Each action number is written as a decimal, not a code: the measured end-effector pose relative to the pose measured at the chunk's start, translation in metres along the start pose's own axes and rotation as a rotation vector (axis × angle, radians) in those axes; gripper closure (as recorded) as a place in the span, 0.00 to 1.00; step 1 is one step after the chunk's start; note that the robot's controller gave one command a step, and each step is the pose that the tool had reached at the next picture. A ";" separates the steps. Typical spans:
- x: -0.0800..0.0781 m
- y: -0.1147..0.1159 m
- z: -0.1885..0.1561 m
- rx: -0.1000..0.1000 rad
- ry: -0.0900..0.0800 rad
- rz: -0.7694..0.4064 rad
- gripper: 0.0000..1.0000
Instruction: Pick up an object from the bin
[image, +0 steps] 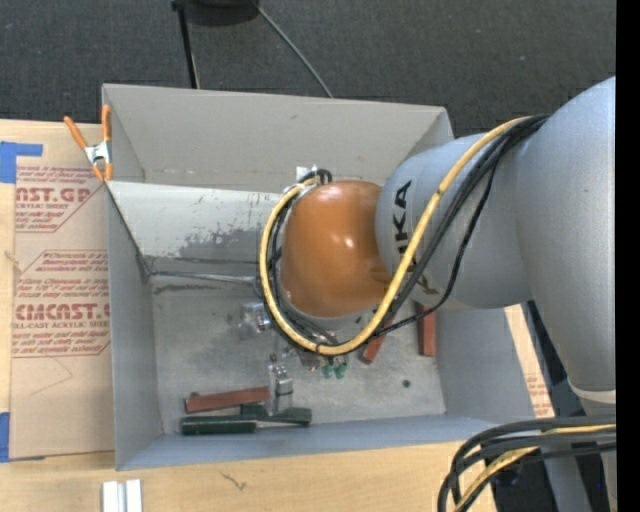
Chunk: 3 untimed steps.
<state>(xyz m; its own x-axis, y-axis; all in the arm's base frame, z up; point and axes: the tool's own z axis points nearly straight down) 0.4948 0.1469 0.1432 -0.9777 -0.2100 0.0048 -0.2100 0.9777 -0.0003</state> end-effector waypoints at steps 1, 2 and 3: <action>-0.001 0.026 0.014 -0.001 -0.005 -0.049 0.00; 0.005 0.026 0.074 -0.002 -0.017 -0.116 0.00; 0.007 0.027 0.071 -0.001 -0.005 -0.063 1.00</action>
Offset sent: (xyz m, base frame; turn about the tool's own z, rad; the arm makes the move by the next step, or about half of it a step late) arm -0.0128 0.0224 -0.0732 -0.1162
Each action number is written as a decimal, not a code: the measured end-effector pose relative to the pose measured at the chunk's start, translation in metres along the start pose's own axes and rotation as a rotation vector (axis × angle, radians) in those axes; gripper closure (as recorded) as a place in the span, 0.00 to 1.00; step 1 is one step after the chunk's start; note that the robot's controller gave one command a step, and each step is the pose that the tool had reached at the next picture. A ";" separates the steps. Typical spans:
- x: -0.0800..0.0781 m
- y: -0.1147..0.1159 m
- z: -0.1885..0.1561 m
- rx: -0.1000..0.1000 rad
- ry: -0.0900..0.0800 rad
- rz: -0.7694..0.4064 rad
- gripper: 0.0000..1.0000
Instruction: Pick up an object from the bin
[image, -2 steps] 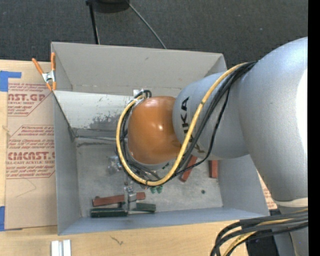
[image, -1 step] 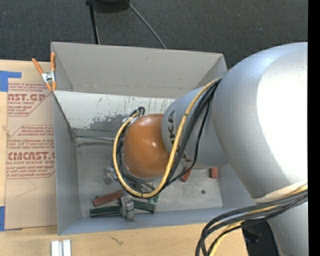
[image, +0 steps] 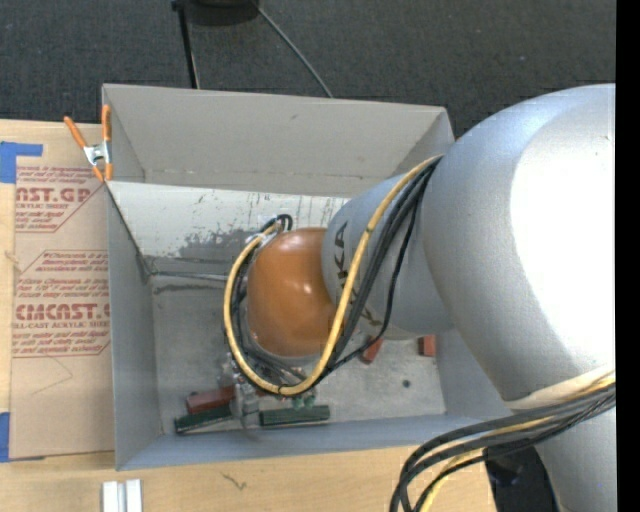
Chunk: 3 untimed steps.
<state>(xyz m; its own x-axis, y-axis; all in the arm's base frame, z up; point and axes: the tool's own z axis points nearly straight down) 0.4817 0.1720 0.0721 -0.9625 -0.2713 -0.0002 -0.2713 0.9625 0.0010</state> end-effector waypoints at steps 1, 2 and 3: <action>0.000 0.000 0.000 0.000 0.000 0.000 1.00; 0.000 0.000 -0.002 0.000 -0.001 0.000 1.00; 0.001 0.000 -0.012 0.000 0.003 0.000 1.00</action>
Offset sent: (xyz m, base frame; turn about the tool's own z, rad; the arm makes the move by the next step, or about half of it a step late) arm 0.0001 0.0002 0.0250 0.0000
